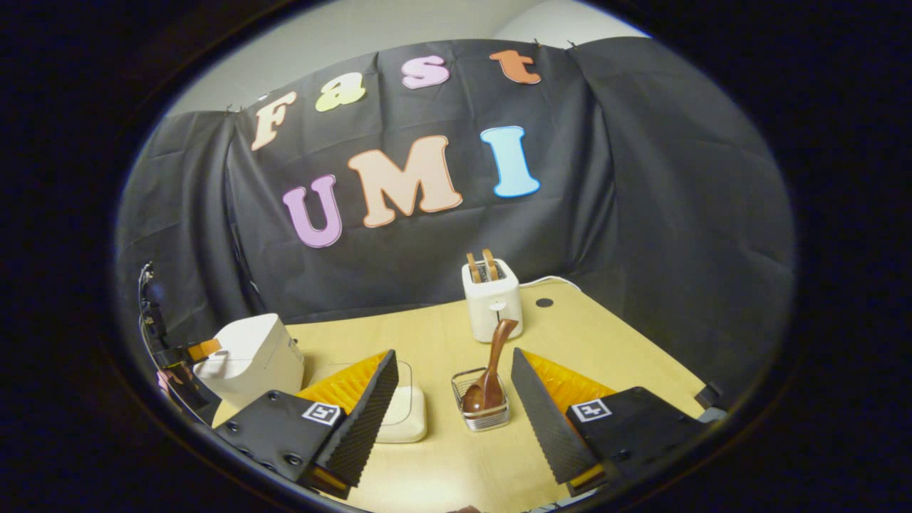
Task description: Close the left gripper, press the button to open the rice cooker; take a wooden spoon from the chopstick holder with the right hand, scoop a spoonful of rice and pour it into the rice cooker, then put the wooden spoon back into the chopstick holder.
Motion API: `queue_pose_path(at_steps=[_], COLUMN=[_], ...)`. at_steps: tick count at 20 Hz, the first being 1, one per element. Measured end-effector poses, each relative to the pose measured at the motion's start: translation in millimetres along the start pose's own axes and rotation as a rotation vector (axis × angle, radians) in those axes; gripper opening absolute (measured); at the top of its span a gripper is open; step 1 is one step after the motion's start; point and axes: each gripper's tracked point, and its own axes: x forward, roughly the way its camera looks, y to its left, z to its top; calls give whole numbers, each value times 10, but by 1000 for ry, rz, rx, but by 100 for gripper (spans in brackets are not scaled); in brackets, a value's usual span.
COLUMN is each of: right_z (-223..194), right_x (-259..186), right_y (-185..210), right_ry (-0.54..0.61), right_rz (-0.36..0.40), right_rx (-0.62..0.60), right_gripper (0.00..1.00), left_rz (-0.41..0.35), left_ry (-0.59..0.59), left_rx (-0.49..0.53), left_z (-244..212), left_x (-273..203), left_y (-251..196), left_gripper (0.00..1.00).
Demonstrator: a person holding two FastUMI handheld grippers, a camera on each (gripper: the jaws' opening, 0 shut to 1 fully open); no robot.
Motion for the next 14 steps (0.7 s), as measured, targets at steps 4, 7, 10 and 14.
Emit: queue_pose_path(at_steps=[4, 7, 10, 14], right_z=[157, 224, 234, 269], right_x=[70, 124, 148, 131], right_y=[108, 204, 210, 141], right_ry=[-44, -60, -63, -81], right_rz=[29, 71, 99, 124], right_rx=[14, 24, 14, -2], right_gripper=[100, 99, 99, 99], left_rz=[6, -1, -5, -36], left_ry=[-7, -57, -81, -70], left_rx=[9, 35, 34, 0], left_z=[168, 370, 406, 321], left_x=[-286, -578, -828, -1037], left_y=[-88, -268, -497, -872], left_gripper=[89, 92, 93, 95])
